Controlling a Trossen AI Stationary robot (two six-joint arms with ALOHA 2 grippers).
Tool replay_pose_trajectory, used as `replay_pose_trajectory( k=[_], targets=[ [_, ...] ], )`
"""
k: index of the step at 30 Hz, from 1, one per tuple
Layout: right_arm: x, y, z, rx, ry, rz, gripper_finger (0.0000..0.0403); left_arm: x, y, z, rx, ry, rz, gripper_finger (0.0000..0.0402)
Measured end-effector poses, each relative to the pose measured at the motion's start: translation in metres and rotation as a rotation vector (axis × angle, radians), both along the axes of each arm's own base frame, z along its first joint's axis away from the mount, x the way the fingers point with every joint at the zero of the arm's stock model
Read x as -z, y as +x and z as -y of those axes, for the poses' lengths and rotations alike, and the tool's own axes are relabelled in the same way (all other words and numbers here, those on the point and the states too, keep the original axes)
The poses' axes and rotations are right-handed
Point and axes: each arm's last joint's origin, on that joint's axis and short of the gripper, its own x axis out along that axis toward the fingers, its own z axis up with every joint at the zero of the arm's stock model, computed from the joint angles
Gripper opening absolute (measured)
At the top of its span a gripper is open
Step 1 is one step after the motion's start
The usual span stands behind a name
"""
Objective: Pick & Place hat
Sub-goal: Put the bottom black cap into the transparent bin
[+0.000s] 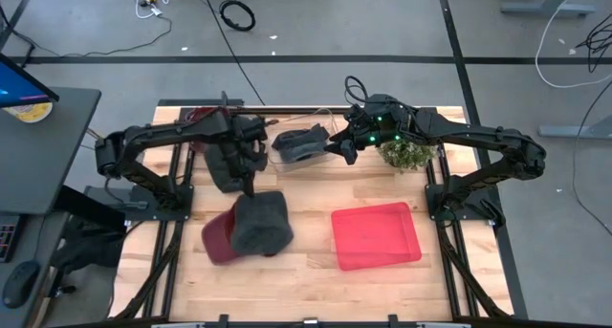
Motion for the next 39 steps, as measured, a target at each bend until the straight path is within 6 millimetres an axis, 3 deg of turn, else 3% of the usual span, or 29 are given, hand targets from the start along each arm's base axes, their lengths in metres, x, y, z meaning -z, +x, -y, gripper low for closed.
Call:
replay_pose_trajectory(
  k=[8,13,25,33,39],
  targets=[
    [0.0,0.0,0.0,-0.01,-0.004,0.001,0.0251,-0.058,0.0,-0.004,-0.068,0.038,0.012,0.0009],
    [0.001,0.0,0.0,-0.015,-0.002,-0.007,0.0251,-0.099,-0.004,-0.018,-0.18,0.07,0.086,0.0009],
    [-0.005,-0.007,-0.003,-0.027,0.006,0.005,0.0251,-0.207,-0.043,-0.048,-0.532,0.247,0.401,0.0009],
    [-0.009,-0.005,-0.002,-0.024,-0.003,0.053,0.0251,-0.242,-0.048,-0.05,-0.768,0.175,0.547,0.0009],
    [-0.025,0.001,-0.001,-0.006,-0.011,0.221,0.0251,-0.248,-0.046,-0.049,-0.883,0.184,0.567,0.0009]
  ],
)
